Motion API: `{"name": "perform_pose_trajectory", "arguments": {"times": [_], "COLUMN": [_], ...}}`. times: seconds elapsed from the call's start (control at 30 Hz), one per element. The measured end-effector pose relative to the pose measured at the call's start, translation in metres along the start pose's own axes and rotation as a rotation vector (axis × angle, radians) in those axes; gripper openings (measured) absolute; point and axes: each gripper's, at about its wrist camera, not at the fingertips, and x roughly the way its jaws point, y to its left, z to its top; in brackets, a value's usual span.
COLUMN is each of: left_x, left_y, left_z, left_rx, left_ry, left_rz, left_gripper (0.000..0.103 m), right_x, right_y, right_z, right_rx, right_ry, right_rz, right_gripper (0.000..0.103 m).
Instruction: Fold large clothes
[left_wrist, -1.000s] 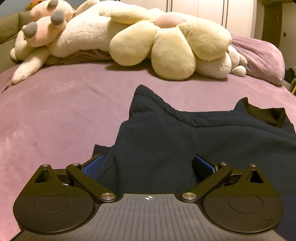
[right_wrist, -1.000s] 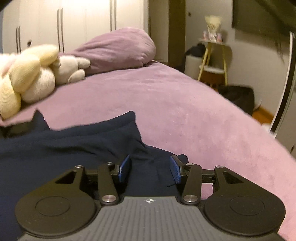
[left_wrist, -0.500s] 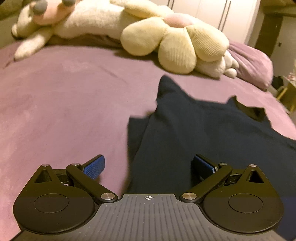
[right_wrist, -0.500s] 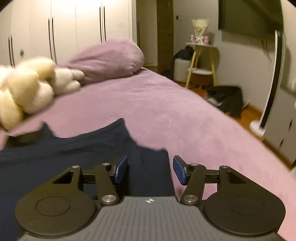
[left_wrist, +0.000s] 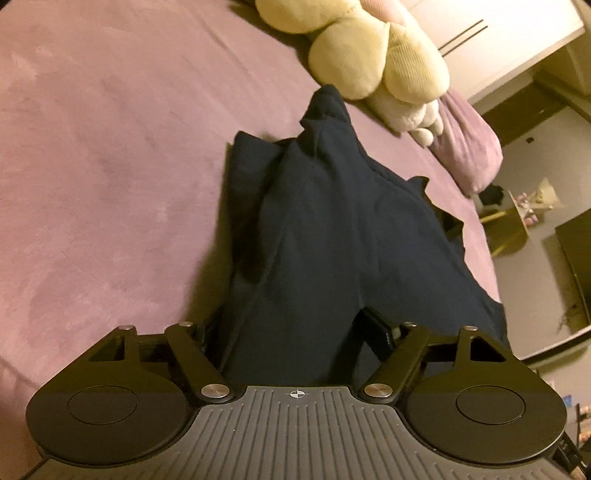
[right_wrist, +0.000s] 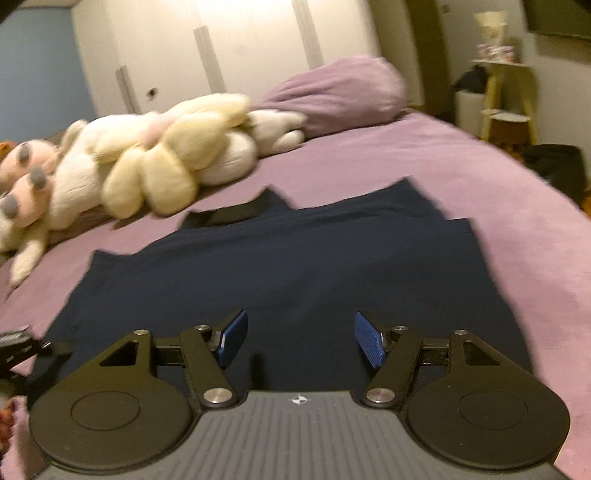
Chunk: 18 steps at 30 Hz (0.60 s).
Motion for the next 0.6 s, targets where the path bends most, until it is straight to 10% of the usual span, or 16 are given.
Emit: {"name": "perform_pose_trajectory", "arguments": {"times": [0.13,0.3,0.6], "left_x": [0.003,-0.005,-0.002], "left_y": [0.001,-0.001,0.008], "left_z": [0.003,0.000,0.006], "left_rx": [0.000,0.009,-0.058], "left_ry": [0.008,-0.014,-0.010], "left_rz": [-0.026,-0.068,-0.129], "left_gripper": [0.069,0.055,0.059], "right_x": [0.017,0.039,0.058], "right_y": [0.019,0.045,0.068], "right_z": [0.004,0.001,-0.010], "right_rx": [0.027,-0.014,-0.162], "right_ry": [0.062,0.137,0.161], "right_rz": [0.070,-0.018,-0.121], "right_gripper": [0.063,0.028,0.022]}}
